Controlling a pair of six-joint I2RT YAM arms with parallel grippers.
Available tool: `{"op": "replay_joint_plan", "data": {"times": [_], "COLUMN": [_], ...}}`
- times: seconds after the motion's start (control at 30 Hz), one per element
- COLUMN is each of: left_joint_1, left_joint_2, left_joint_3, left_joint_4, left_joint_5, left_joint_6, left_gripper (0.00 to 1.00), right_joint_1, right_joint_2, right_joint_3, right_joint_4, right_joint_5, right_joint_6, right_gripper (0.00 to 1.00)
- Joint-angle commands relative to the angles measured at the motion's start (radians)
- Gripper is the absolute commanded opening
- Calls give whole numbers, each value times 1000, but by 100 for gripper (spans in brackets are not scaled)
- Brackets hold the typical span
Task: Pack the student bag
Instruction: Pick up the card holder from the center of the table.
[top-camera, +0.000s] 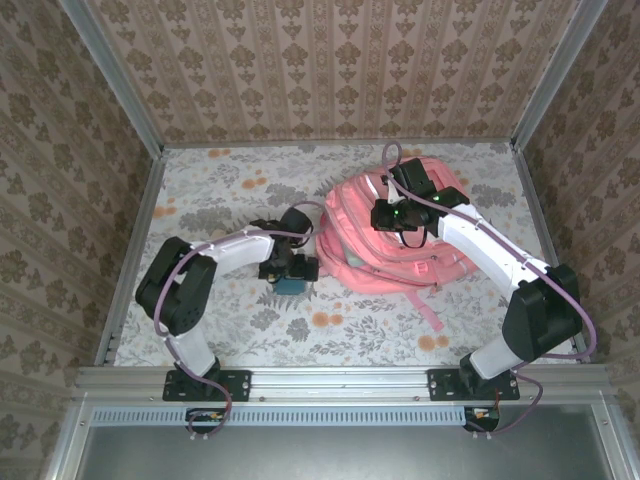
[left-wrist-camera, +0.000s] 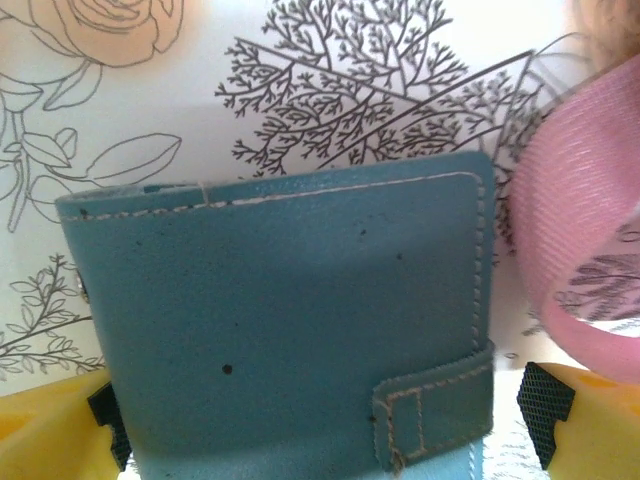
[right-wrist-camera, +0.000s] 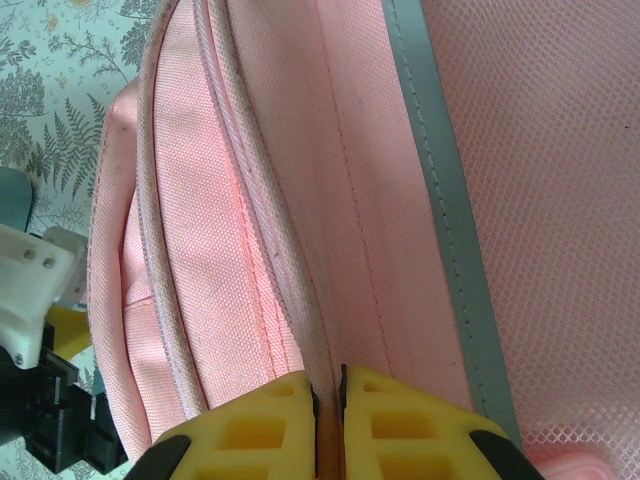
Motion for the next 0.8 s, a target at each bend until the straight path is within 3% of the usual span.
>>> {"op": "replay_joint_plan", "data": {"times": [0.0,0.2,0.5,0.77], "left_joint_1": [-28,-50,-50,-44], "left_joint_2": [42,52,-68,-196], "left_joint_3": [36,29,38,136], "left_joint_4": [-91,-99,-123,-68], "left_joint_5": [-111,-142,-128,6], "left_joint_6": [-23,-40,-65,-146], "left_gripper": [98,85,68,68], "right_joint_1": [9,8,4,-55], "right_joint_2": [-12,-19,-48,-89], "right_joint_3": [22,22,93,158], "right_joint_4": [13,11,-28,-33], "right_joint_5": [-29,-29,-28,-90], "right_joint_6": [27,25,-2,13], "right_gripper": [13,13,6,3]}}
